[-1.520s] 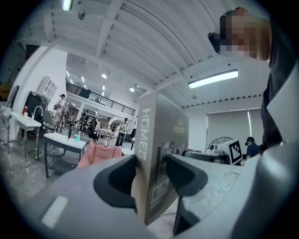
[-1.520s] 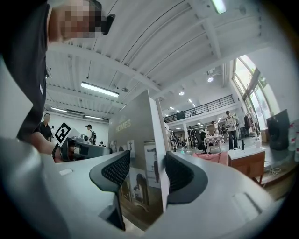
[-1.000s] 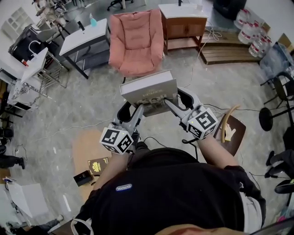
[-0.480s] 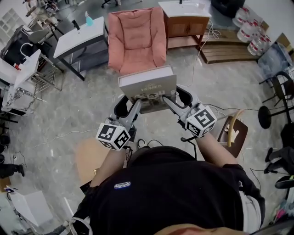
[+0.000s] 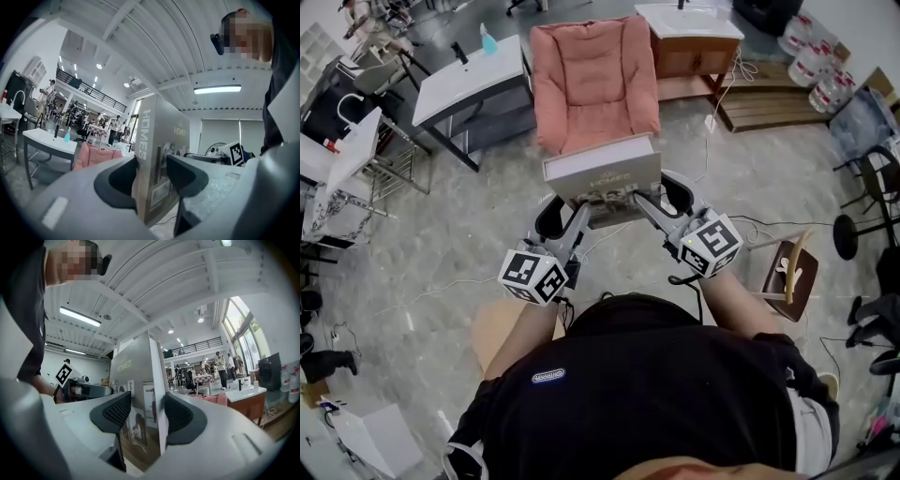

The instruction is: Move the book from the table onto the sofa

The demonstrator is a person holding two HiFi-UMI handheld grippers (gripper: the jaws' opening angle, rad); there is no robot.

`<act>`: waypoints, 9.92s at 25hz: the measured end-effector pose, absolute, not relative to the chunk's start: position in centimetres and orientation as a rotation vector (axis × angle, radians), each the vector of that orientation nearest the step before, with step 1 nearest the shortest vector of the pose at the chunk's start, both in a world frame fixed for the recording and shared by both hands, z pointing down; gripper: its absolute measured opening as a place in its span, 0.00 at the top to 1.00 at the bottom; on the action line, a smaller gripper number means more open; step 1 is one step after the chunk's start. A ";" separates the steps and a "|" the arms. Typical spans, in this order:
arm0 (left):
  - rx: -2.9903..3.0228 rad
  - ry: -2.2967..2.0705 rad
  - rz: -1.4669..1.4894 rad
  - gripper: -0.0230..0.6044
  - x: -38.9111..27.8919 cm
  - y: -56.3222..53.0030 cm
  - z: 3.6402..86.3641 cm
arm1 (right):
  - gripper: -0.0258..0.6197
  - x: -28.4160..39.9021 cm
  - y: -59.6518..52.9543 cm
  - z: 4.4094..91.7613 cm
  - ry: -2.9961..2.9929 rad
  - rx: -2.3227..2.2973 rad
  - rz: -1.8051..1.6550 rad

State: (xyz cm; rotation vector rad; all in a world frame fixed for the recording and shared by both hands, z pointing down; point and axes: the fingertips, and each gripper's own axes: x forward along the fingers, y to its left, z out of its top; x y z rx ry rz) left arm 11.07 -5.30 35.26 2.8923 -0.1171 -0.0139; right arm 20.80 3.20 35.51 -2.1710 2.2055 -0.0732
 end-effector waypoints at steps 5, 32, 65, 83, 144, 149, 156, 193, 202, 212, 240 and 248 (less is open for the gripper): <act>2.861 -0.107 -0.025 0.65 9.8 -9.3 35.6 | 0.57 19.3 -0.4 36.0 2.211 -2.200 -0.111; 2.880 -0.188 -0.014 0.65 14.1 -16.2 36.1 | 0.58 24.1 -7.9 36.8 2.296 -2.110 -0.140; 2.790 -0.176 0.168 0.65 38.1 -21.7 42.0 | 0.58 47.7 -12.8 43.6 2.251 -2.068 -0.390; 2.807 -0.170 0.171 0.65 43.2 -23.5 41.5 | 0.59 52.7 -14.5 43.2 2.212 -2.070 -0.355; 2.161 0.125 1.083 0.65 59.9 -56.2 93.6 | 0.55 67.5 -46.3 93.4 1.888 -2.074 -1.531; 2.130 0.124 1.110 0.65 60.4 -56.4 96.2 | 0.55 68.1 -46.6 95.9 1.877 -2.070 -1.575; 2.093 0.099 1.164 0.65 61.2 -57.2 99.6 | 0.56 69.0 -47.6 99.8 1.882 -2.092 -1.664; 2.300 -0.102 1.224 0.67 61.6 -58.7 97.3 | 0.57 71.1 -49.0 94.0 1.787 -2.282 -1.561; 2.374 -0.060 1.171 0.67 61.0 -58.0 89.3 | 0.56 70.5 -48.4 83.7 1.839 -2.304 -1.415; 2.477 0.008 1.096 0.66 60.4 -57.5 79.0 | 0.54 69.5 -46.0 69.9 1.876 -2.320 -1.180; 2.779 0.191 0.640 0.66 60.6 -55.7 56.4 | 0.56 67.5 -41.1 44.4 1.881 -2.391 -0.578; 2.910 0.317 0.372 0.66 61.5 -53.0 45.6 | 0.59 66.4 -37.1 38.3 1.812 -2.384 -0.360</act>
